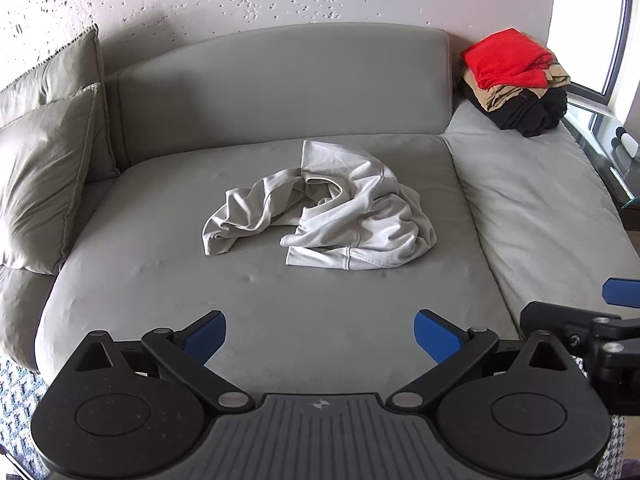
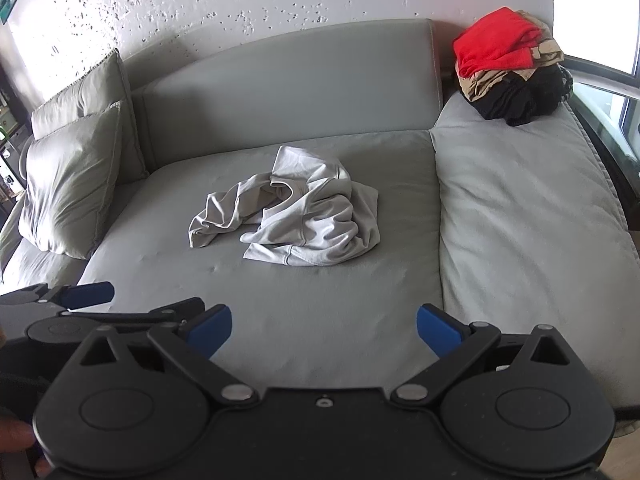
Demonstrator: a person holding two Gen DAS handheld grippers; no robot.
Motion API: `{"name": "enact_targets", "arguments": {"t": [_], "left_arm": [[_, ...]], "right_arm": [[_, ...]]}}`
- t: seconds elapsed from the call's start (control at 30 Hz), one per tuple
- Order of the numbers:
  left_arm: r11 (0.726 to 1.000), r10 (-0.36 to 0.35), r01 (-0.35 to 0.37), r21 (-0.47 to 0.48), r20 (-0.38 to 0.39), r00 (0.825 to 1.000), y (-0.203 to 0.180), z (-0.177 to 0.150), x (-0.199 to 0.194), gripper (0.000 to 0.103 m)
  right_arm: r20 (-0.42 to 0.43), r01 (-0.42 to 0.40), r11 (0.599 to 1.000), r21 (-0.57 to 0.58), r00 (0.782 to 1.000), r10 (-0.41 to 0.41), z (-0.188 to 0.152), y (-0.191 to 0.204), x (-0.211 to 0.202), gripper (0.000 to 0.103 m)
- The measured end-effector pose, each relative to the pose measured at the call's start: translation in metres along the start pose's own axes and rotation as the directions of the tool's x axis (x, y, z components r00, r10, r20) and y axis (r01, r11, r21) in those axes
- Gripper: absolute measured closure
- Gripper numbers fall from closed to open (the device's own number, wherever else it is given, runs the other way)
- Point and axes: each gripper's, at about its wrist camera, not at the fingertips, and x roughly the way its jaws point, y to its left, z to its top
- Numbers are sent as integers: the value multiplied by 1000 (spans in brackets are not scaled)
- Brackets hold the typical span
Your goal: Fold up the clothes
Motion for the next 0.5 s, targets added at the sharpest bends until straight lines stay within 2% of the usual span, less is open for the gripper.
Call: {"name": "enact_targets", "arguments": {"t": [0.1, 0.17, 0.3, 0.5], "left_arm": [[1000, 12, -12, 3, 14, 1000, 0, -3, 0, 2], [1000, 17, -17, 5, -16, 1000, -3, 1, 3, 2], [1000, -14, 14, -15, -6, 1000, 5, -1, 0, 2], [1000, -8, 8, -12, -13, 1000, 3, 2, 0, 2]], "right_arm": [[-7, -3, 1000, -1, 1000, 3, 1, -1, 1, 3], [-11, -5, 1000, -2, 1000, 5, 1, -1, 2, 3], [-14, -5, 1000, -7, 1000, 5, 1, -1, 1, 3], [-8, -8, 1000, 8, 1000, 8, -3, 0, 2, 2]]}}
